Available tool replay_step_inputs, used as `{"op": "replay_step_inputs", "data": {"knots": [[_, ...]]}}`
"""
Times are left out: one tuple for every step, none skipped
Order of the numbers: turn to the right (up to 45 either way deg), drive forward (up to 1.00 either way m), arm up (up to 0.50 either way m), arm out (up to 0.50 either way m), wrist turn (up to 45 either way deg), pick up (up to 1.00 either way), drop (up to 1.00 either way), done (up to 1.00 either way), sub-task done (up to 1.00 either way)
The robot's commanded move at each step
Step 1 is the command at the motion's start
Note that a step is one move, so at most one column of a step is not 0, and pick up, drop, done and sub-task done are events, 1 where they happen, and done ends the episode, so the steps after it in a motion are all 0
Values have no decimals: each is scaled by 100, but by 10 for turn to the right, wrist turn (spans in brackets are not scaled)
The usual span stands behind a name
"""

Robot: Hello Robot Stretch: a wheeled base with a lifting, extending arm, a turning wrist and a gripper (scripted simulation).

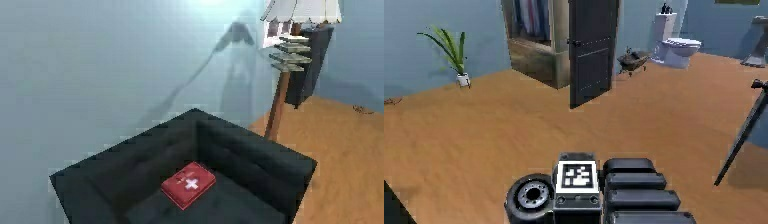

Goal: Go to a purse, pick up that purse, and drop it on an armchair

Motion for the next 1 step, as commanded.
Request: {"op": "replay_step_inputs", "data": {"knots": [[-450,0,0,0,0,0,0,0,0]]}}
